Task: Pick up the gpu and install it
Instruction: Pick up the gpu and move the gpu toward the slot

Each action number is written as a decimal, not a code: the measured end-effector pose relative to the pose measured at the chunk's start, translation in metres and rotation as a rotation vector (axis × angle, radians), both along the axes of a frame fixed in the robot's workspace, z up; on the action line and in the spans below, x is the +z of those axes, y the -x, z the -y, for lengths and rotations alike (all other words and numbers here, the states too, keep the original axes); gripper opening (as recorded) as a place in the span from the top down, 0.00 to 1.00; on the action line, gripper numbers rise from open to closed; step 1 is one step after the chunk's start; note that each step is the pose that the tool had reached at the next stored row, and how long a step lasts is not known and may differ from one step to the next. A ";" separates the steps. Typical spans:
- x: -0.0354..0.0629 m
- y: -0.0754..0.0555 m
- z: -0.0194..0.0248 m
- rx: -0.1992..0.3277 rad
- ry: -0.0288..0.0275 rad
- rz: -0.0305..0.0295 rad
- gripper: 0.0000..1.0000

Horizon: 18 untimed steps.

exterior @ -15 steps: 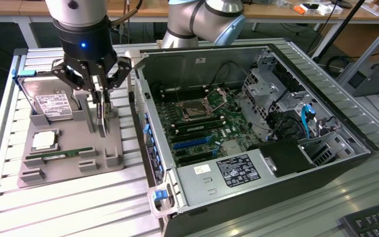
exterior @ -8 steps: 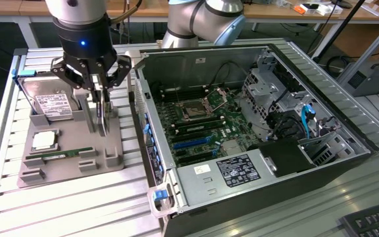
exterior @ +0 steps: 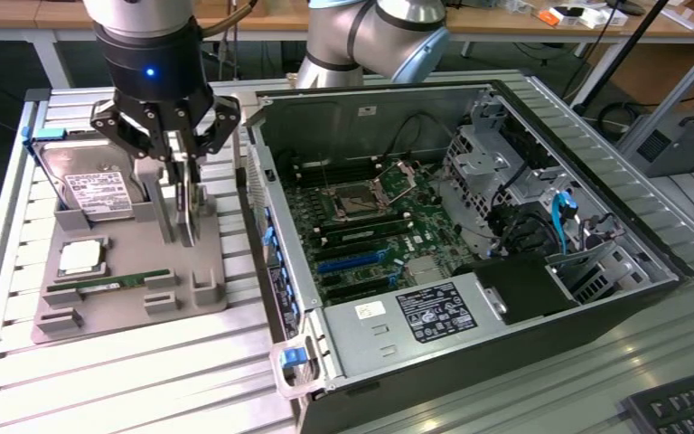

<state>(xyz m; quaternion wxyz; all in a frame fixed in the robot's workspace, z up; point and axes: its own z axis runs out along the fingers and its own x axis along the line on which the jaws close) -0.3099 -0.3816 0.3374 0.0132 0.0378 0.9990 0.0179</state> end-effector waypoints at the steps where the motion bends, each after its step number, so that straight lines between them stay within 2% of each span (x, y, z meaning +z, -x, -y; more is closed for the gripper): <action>1: 0.0009 0.000 0.0000 0.000 0.0001 0.0000 0.73; 18: 0.0104 0.000 0.0000 0.000 0.0001 0.0000 0.73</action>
